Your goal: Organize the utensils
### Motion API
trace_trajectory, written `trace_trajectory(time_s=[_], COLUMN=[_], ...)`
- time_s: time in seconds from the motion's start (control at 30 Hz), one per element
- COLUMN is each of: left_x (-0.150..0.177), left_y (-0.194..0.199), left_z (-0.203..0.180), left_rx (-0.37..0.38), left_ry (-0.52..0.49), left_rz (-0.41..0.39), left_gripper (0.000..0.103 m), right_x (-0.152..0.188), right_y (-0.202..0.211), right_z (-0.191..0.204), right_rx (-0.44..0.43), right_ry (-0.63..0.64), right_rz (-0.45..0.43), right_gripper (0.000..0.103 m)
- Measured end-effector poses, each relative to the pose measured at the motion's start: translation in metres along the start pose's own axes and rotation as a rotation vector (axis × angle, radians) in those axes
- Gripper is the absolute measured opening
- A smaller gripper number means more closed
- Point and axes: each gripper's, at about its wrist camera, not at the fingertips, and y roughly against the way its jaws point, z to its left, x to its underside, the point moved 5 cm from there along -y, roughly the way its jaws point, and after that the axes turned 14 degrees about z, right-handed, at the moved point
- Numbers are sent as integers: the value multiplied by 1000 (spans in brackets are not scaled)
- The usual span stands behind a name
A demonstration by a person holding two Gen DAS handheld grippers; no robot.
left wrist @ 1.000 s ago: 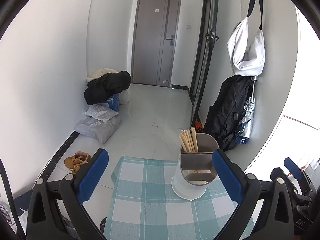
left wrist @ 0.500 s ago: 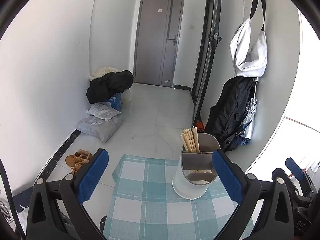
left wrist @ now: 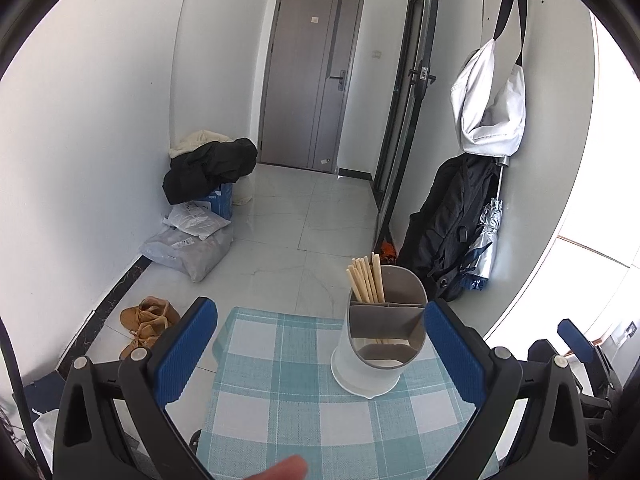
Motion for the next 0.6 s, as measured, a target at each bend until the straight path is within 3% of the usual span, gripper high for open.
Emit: trace_trajectory(time_s=[0.6], left_x=[3], left_y=[2], left_z=[-1], left_rx=[17], left_ry=[5], left_rz=[-12], left_gripper=[101], right_x=[6], right_y=[1], right_z=[-3], right_rx=[7], right_ry=[-14], right_rz=[4], right_gripper=[103])
